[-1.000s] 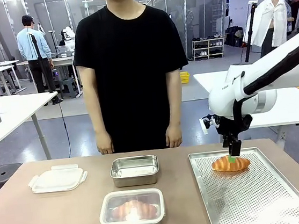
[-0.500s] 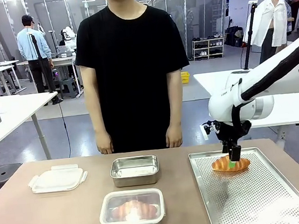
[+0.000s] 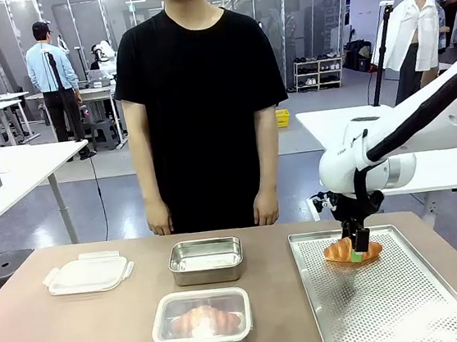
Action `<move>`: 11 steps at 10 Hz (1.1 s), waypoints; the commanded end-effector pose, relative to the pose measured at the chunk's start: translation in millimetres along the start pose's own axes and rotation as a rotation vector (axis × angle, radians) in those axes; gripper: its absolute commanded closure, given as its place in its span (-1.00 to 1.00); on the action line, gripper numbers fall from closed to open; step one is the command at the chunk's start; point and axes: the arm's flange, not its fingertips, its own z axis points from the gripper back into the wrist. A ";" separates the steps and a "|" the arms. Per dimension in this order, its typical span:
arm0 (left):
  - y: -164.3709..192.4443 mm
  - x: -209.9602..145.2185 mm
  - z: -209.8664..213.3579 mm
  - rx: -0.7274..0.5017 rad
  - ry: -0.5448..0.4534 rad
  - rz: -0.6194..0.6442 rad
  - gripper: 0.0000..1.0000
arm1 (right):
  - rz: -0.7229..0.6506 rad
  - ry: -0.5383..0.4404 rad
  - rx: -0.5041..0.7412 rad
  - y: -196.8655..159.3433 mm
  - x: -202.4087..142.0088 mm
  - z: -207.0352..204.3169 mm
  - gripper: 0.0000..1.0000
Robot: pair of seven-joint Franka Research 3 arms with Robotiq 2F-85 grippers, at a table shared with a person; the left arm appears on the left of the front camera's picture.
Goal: Place the bread into the airtight container.
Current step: Pick up a Butter Roll and place it into an empty Airtight Container.
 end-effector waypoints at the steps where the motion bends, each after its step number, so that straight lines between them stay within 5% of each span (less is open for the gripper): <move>1: 0.4 1.2 1.9 0.006 0.001 -0.009 -1.00 | -0.026 0.010 -0.015 -5.0 0.5 -6.3 -1.00; 4: 0.4 1.2 1.9 0.006 0.001 -0.009 -1.00 | -0.026 0.003 -0.003 -6.1 0.1 -11.9 -0.90; 9: 0.4 1.2 1.9 0.006 0.001 -0.009 -1.00 | -0.017 -0.044 0.046 -8.0 -3.7 -1.9 0.16; 11: 0.4 1.2 1.9 0.006 0.001 -0.009 -1.00 | -0.004 -0.067 0.018 -3.4 -3.0 30.2 0.16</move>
